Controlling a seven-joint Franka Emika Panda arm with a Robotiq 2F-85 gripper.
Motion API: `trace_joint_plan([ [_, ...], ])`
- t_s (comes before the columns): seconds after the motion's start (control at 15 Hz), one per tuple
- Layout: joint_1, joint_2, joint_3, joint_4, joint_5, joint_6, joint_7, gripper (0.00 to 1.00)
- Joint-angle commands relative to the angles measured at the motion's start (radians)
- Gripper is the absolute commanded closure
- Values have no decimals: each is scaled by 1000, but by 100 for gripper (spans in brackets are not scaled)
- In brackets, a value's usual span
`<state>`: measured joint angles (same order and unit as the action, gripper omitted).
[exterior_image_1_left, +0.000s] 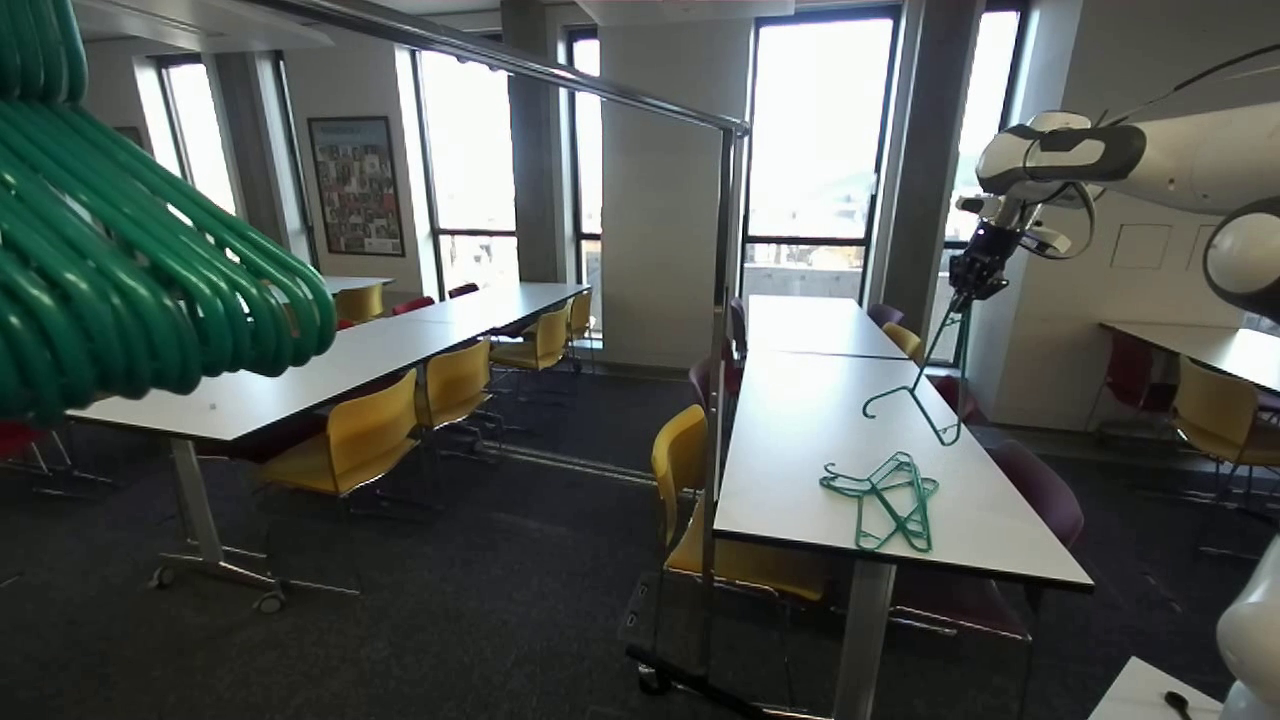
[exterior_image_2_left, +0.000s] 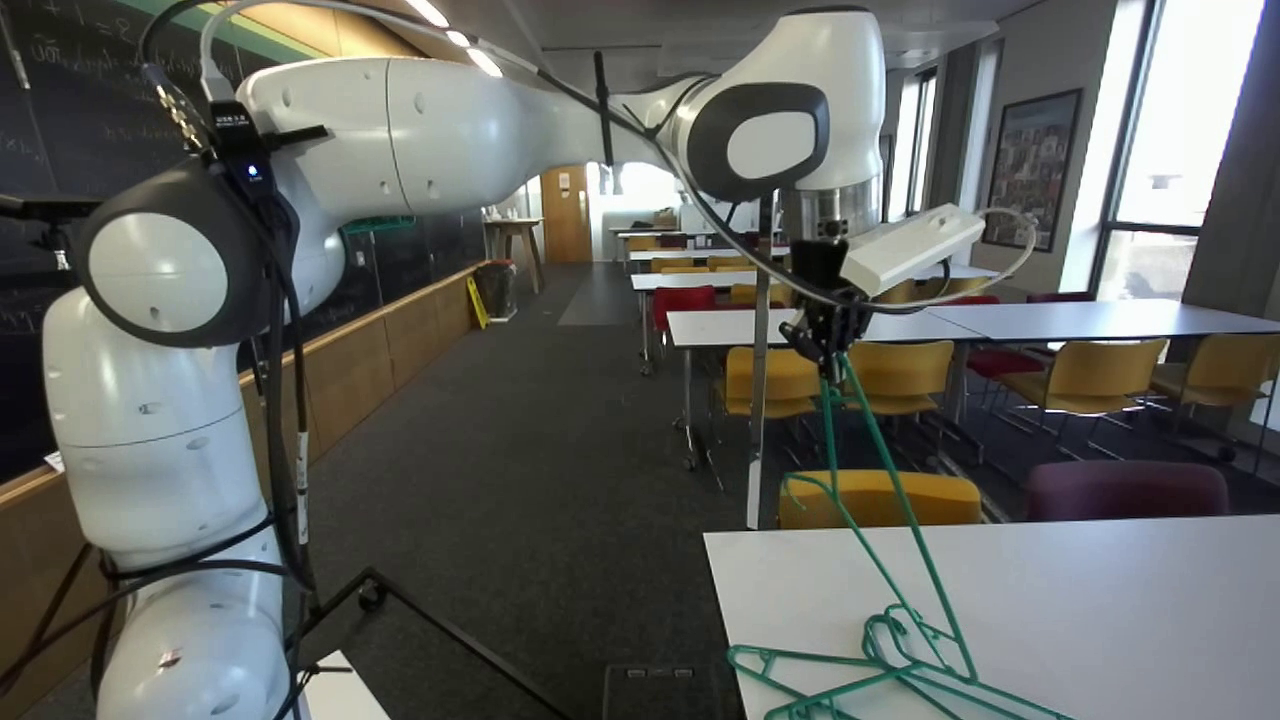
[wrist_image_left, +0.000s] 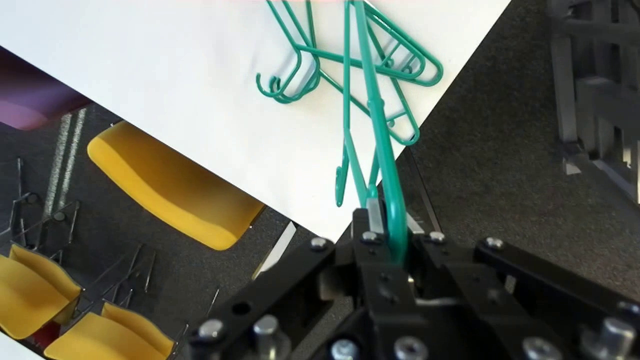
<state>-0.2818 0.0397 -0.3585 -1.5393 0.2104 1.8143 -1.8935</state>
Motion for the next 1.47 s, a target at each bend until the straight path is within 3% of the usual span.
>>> trace_joint_plan([
  [0.0,-21,5,21,3,0,-5,0,93],
  [0.2,-22,6,22,-4,0,-5,1,93],
  [0.27,-24,6,22,-4,0,-5,1,98],
  [0.33,-12,-12,30,-39,-52,116,11,98],
  [0.53,-5,26,48,-40,-118,310,-1,98],
  [1.0,-14,207,54,-105,-367,859,99,98],
  [1.13,-5,279,22,-96,-500,989,204,98],
  [1.2,39,313,-42,-88,-569,1038,272,98],
  [1.4,110,389,-147,-54,-707,1098,461,98],
])
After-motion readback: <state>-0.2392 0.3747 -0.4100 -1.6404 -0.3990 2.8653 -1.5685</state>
